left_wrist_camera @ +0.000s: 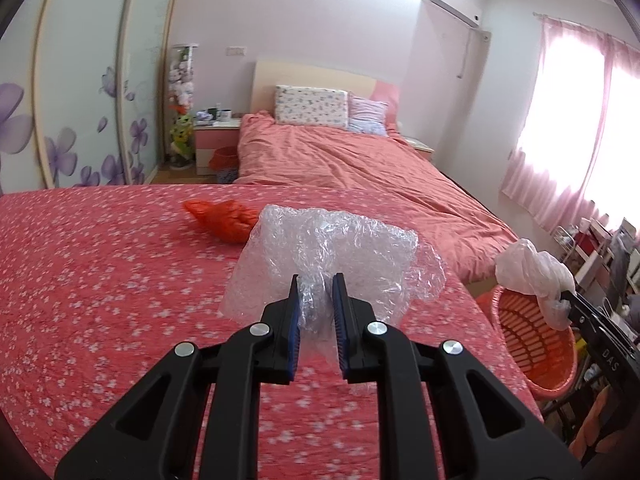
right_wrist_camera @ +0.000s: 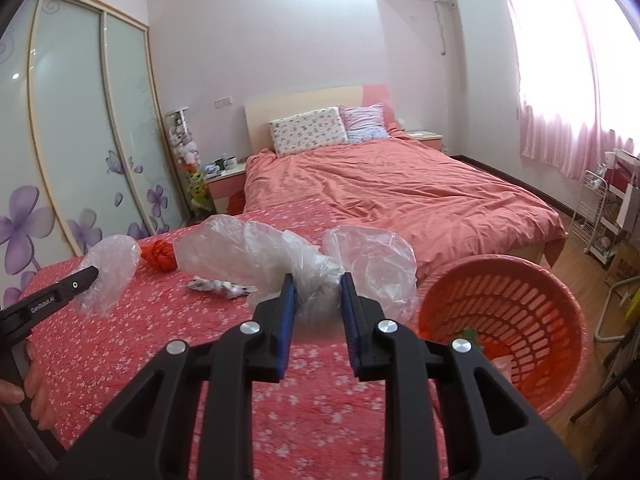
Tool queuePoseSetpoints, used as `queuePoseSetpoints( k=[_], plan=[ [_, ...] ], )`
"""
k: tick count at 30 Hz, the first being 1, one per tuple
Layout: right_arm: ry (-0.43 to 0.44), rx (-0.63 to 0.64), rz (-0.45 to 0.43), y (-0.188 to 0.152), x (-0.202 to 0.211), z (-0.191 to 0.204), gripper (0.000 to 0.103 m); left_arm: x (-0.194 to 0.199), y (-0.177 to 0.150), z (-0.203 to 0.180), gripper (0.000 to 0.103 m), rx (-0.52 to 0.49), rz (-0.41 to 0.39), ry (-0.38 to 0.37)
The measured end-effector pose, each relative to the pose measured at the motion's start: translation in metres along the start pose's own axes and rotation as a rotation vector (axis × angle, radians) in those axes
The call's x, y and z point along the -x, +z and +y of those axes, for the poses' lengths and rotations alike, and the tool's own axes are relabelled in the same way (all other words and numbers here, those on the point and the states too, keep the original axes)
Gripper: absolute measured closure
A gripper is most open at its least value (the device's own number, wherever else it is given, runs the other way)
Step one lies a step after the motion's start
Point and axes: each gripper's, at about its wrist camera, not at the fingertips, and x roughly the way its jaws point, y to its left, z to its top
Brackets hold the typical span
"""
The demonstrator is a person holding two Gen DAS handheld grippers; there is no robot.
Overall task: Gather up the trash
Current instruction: 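Carry the bubble-wrap bag and white bag over the orange basket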
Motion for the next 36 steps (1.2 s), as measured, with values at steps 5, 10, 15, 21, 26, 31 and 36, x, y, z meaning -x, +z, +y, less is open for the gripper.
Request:
queuePoseSetpoints(
  k=[5, 10, 15, 21, 26, 31, 36],
  plan=[
    [-0.035, -0.025, -0.010, -0.003, 0.006, -0.020, 0.080, -0.005, -0.003, -0.025, 0.088, -0.027, 0.010, -0.032],
    [-0.070, -0.059, -0.023, -0.006, 0.011, -0.047, 0.080, -0.011, -0.006, -0.048, 0.088, -0.049, 0.024, -0.067],
    [-0.124, -0.075, -0.047, -0.010, 0.019, -0.067, 0.080, -0.018, -0.009, -0.071, 0.088, -0.073, 0.036, -0.114],
    [-0.178, -0.105, -0.069, -0.014, 0.026, -0.092, 0.080, -0.023, -0.012, -0.098, 0.088, -0.096, 0.048, -0.170],
    [-0.212, -0.134, -0.081, -0.019, 0.030, -0.111, 0.080, -0.030, -0.016, -0.121, 0.088, -0.111, 0.064, -0.214],
    [-0.242, -0.154, -0.090, -0.023, 0.032, -0.124, 0.079, -0.036, -0.023, -0.143, 0.088, -0.129, 0.077, -0.247],
    [-0.271, -0.179, -0.099, -0.025, 0.031, -0.137, 0.079, -0.038, -0.027, -0.164, 0.088, -0.138, 0.086, -0.270]
  ],
)
